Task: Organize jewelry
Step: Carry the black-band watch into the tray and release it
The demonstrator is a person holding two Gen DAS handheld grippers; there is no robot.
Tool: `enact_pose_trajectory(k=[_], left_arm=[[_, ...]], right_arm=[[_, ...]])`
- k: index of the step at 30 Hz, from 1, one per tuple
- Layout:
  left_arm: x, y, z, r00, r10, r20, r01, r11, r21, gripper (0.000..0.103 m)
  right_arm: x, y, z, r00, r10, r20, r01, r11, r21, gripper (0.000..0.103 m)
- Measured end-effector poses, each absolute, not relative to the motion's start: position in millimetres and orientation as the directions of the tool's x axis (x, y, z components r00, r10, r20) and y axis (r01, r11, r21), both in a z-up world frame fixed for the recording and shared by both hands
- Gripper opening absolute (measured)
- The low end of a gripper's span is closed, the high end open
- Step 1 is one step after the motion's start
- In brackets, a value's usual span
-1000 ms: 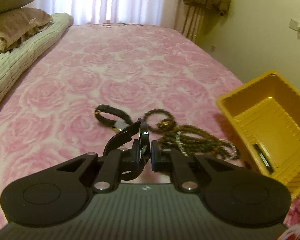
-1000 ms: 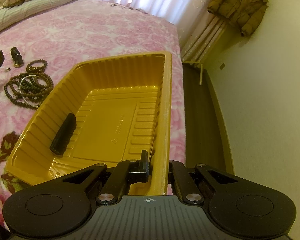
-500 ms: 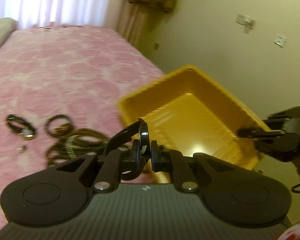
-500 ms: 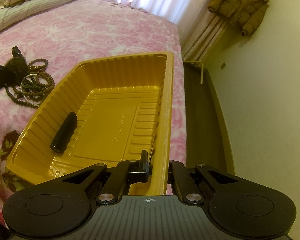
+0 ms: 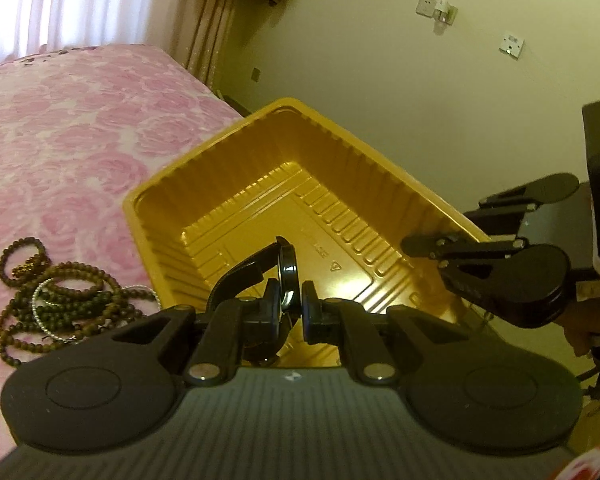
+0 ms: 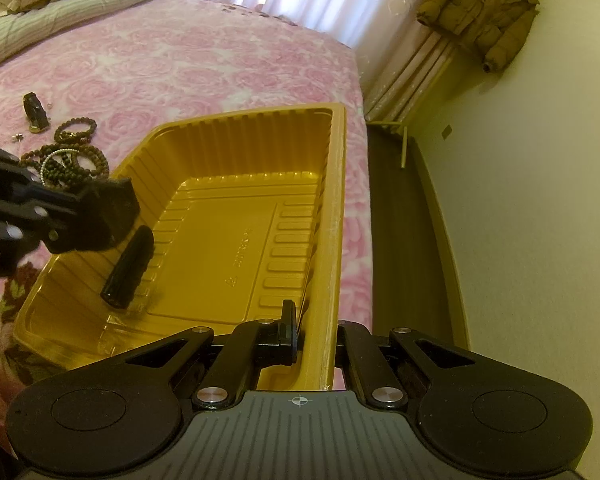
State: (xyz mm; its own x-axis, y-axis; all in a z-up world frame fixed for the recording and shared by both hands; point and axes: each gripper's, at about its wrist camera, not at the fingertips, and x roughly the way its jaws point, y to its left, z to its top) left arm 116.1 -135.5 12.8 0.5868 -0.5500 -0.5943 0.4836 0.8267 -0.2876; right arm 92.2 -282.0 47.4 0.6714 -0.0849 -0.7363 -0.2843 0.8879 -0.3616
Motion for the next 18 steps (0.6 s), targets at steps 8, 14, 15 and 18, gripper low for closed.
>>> enact_pose_trajectory(k=[8, 14, 15, 18], left_arm=[[115.4, -147.9, 5.2, 0.568, -0.551, -0.611, 0.5, 0.821, -0.275, 0.011], [109.4, -141.2, 12.2, 0.598, -0.56, -0.573, 0.5, 0.82, -0.28, 0.017], [107.3, -137.6, 14.6, 0.608, -0.555, -0.567, 0.497, 0.824, -0.273, 0.018], [96.4, -116.6, 18.0, 0.653, -0.513, -0.557, 0.465, 0.852, -0.239, 0.021]], right_arm=[[92.6, -282.0, 47.1, 0.672, -0.084, -0.736, -0.284, 0.888, -0.361, 0.004], [91.9, -280.8, 45.5, 0.669, -0.083, -0.739, -0.289, 0.887, -0.361, 0.004], [91.7, -280.4, 46.0, 0.67, -0.082, -0.738, -0.286, 0.889, -0.358, 0.004], [90.6, -279.3, 45.6, 0.67, -0.08, -0.738, -0.286, 0.89, -0.356, 0.004]])
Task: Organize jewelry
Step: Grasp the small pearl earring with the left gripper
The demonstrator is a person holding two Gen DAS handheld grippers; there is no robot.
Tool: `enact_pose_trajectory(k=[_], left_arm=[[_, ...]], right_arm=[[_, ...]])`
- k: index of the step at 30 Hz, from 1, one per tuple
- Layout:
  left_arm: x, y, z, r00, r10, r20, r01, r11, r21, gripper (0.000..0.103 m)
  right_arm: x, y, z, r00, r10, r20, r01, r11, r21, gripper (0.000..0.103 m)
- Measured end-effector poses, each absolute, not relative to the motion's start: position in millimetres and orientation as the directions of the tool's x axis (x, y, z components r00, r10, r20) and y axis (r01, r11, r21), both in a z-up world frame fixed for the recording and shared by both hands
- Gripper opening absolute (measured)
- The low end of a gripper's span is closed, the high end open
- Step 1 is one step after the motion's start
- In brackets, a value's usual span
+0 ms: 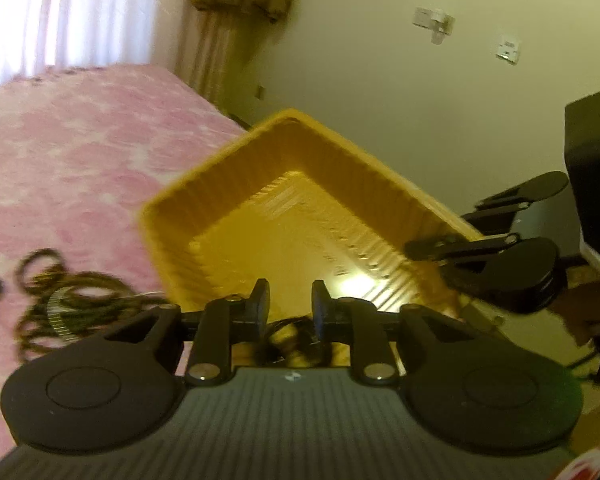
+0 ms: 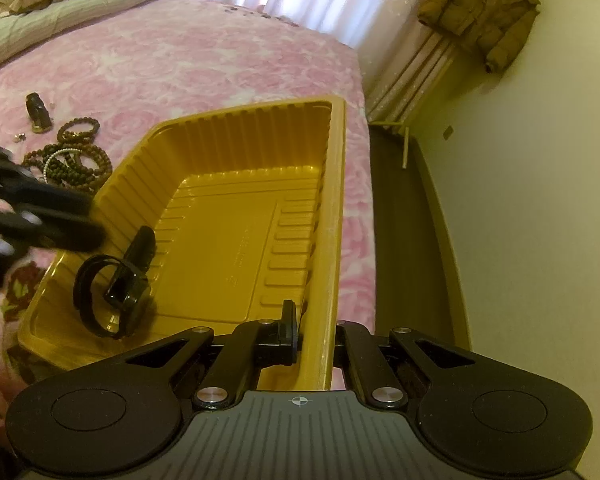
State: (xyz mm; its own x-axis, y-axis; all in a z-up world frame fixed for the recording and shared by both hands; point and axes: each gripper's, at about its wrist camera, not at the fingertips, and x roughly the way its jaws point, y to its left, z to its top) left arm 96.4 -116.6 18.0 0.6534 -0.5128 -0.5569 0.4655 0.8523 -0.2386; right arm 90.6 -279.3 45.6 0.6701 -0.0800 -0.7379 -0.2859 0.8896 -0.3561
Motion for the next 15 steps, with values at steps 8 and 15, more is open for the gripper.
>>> enact_pose_trajectory(k=[8, 15], left_arm=[[73.0, -24.1, -8.5, 0.729, -0.301, -0.615, 0.219, 0.954, -0.207, 0.028], [82.0, 34.6, -35.0, 0.735, -0.144, -0.663, 0.057, 0.987, -0.152, 0.028]], right_arm=[[90.5, -278.6, 44.9, 0.671, -0.082, -0.737, -0.285, 0.889, -0.359, 0.004], [88.5, -281.0, 44.7, 0.67, -0.086, -0.738, -0.283, 0.889, -0.36, 0.004]])
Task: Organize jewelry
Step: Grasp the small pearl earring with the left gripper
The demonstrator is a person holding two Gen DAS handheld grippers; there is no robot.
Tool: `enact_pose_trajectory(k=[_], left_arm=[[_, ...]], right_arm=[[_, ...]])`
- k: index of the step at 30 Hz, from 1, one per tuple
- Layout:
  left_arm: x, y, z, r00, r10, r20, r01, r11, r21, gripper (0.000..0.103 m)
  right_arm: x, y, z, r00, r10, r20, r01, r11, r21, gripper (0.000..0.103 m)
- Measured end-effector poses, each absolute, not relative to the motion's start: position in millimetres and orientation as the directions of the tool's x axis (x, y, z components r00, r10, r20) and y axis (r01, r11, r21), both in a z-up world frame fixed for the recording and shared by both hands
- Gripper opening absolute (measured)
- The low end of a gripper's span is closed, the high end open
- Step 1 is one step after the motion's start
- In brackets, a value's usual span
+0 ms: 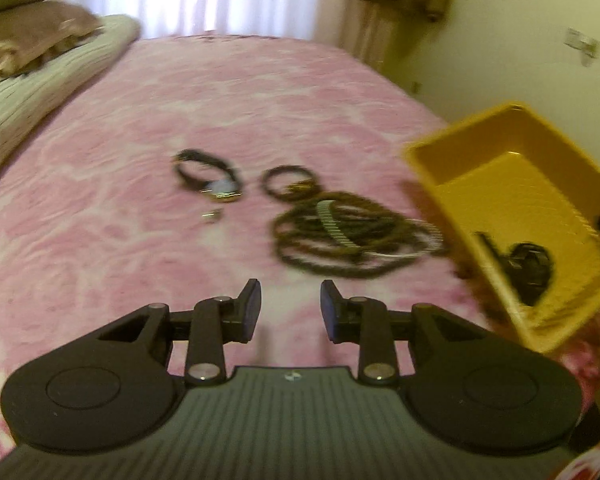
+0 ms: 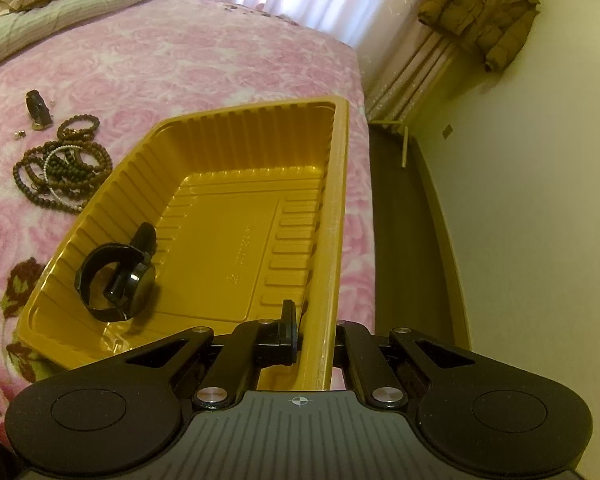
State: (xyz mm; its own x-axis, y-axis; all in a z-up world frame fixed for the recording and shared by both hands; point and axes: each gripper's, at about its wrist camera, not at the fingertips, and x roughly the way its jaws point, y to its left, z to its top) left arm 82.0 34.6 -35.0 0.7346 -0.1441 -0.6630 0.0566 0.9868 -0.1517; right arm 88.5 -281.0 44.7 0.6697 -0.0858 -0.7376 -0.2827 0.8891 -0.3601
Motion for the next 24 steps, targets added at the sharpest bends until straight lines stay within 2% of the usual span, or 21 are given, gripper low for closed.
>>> enact_pose_trajectory(k=[10, 19, 24], left_arm=[[135.4, 61.1, -53.3, 0.772, -0.028, -0.636, 0.004, 0.999, -0.039, 0.028], [167.0, 65.8, -70.4, 0.76, -0.037, -0.648, 0.01, 0.999, -0.045, 0.028], [172.9, 63.9, -75.1, 0.761, -0.042, -0.648, 0.011, 0.999, -0.051, 0.024]], right_arm=[[90.1, -280.4, 43.6, 0.668, -0.09, -0.739, -0.283, 0.887, -0.364, 0.004], [93.1, -280.9, 43.5, 0.664, -0.096, -0.741, -0.28, 0.887, -0.366, 0.004], [93.6, -281.4, 43.8, 0.663, -0.097, -0.742, -0.28, 0.888, -0.366, 0.004]])
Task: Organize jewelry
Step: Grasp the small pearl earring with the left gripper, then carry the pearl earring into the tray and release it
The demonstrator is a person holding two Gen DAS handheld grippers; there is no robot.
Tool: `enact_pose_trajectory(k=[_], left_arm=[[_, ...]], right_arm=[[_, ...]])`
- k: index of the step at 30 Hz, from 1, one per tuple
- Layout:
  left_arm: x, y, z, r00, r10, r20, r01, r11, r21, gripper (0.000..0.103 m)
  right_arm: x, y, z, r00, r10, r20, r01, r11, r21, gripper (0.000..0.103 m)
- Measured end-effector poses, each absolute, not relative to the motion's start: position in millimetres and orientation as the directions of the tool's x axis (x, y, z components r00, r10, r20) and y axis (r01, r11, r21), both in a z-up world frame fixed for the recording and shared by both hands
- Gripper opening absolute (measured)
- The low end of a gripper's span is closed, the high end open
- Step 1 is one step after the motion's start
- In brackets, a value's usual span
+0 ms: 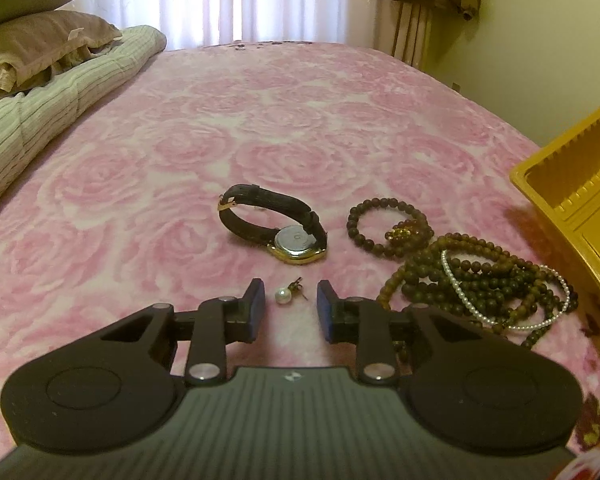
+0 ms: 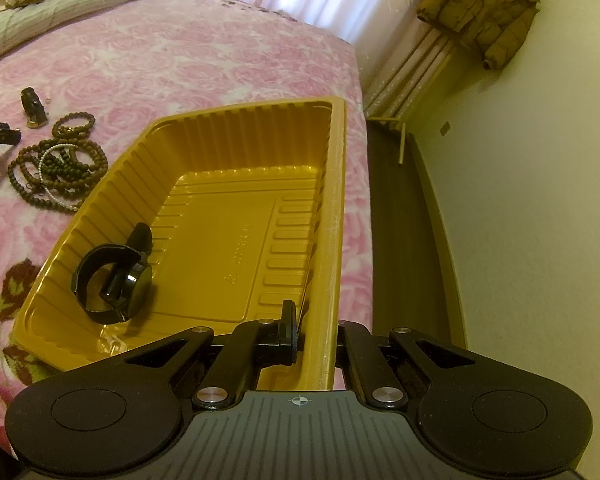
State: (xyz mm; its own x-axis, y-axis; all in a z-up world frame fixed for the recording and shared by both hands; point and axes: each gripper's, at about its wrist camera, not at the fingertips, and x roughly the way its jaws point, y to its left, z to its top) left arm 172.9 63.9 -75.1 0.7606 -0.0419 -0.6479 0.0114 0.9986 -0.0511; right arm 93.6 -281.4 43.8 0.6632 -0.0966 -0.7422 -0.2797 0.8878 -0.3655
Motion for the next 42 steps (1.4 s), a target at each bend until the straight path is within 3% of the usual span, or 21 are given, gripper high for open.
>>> enact_pose_trajectory(k=[6, 16, 31, 42], left_arm=[[171.7, 63.0, -73.0, 0.761, -0.04, -0.648, 0.017, 0.999, -0.041, 0.007], [139.4, 48.6, -49.6, 0.775, -0.08, -0.626, 0.063, 0.997, -0.05, 0.007], [90.1, -76.4, 5.5, 0.706, -0.451, -0.545, 0.404, 0.89, -0.213, 0.007], [78.3, -124.9, -0.6, 0.638, -0.534, -0.554, 0.516, 0.831, -0.208, 0.007]], right_arm=[[93.9, -281.9, 43.1, 0.665, -0.098, -0.74, -0.275, 0.89, -0.365, 0.004], [92.4, -282.4, 42.0, 0.668, -0.095, -0.738, -0.271, 0.893, -0.36, 0.004], [89.6, -282.2, 41.6, 0.666, -0.094, -0.74, -0.271, 0.894, -0.357, 0.004], [87.7, -280.8, 41.8, 0.669, -0.09, -0.738, -0.269, 0.896, -0.353, 0.004]])
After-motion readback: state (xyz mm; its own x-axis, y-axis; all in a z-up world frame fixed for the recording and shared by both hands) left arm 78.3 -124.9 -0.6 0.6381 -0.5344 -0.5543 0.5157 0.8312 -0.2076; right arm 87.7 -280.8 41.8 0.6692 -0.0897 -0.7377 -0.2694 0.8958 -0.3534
